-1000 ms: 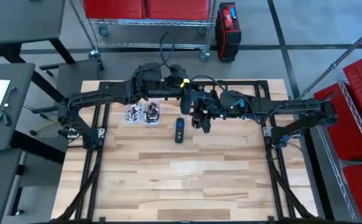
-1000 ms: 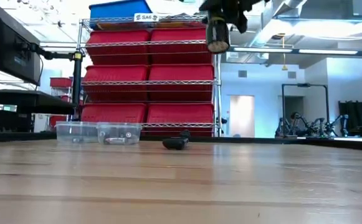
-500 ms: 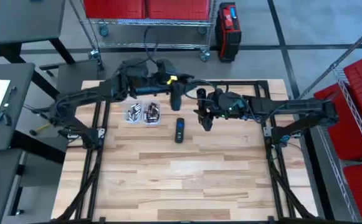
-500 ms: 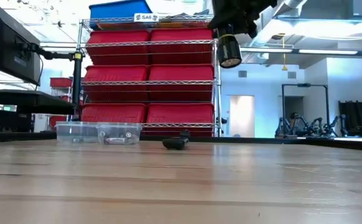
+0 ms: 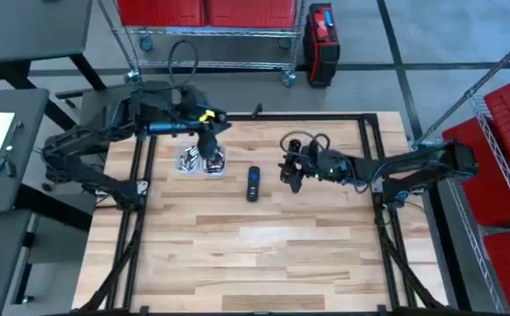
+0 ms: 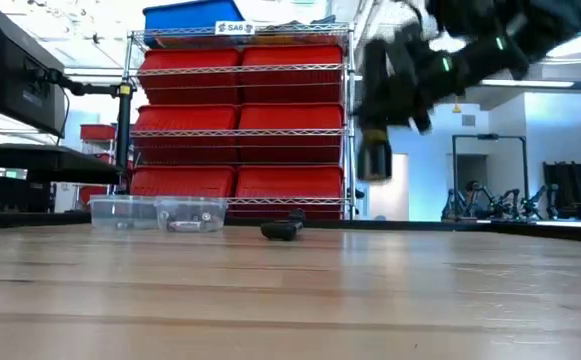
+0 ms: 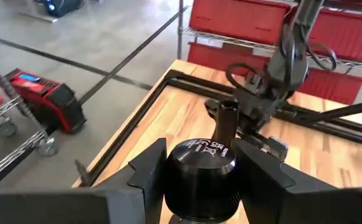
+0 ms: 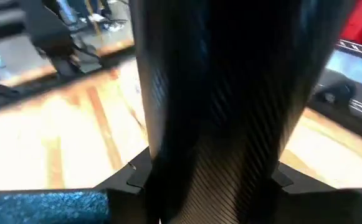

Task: Insert battery
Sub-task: Open the flashlight battery compartment

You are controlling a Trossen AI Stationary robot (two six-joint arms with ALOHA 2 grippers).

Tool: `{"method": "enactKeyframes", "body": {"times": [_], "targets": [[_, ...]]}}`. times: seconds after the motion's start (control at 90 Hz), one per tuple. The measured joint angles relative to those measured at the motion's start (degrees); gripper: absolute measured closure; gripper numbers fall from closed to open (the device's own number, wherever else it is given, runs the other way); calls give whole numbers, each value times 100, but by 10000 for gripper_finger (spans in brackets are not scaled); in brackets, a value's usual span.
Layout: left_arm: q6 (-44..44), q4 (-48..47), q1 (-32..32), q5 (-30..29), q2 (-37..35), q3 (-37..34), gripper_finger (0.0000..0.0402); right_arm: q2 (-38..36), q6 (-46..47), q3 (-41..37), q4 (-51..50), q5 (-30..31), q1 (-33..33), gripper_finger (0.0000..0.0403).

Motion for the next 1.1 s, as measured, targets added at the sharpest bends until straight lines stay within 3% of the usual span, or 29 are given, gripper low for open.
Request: {"method": "enactKeyframes", "body": {"times": [0.167, 0.422, 0.7, 0.922, 1.1], "targets": [[-190, -329, -2, 4, 43, 0, 264, 609, -247, -423, 1044, 206, -138, 265], [-205, -476, -2, 9, 39, -2, 264, 1085, -286, -427, 1168, 204, -157, 265], [-179, -499, -2, 15, 39, -4, 264, 1106, -269, -420, 1141, 204, -142, 264], [-192, -497, -4, 17, 39, -4, 264, 945, -217, -435, 1010, 172, -96, 145], [-207, -488, -4, 17, 39, -7, 264, 590, -217, -435, 980, 172, -60, 125]]}}
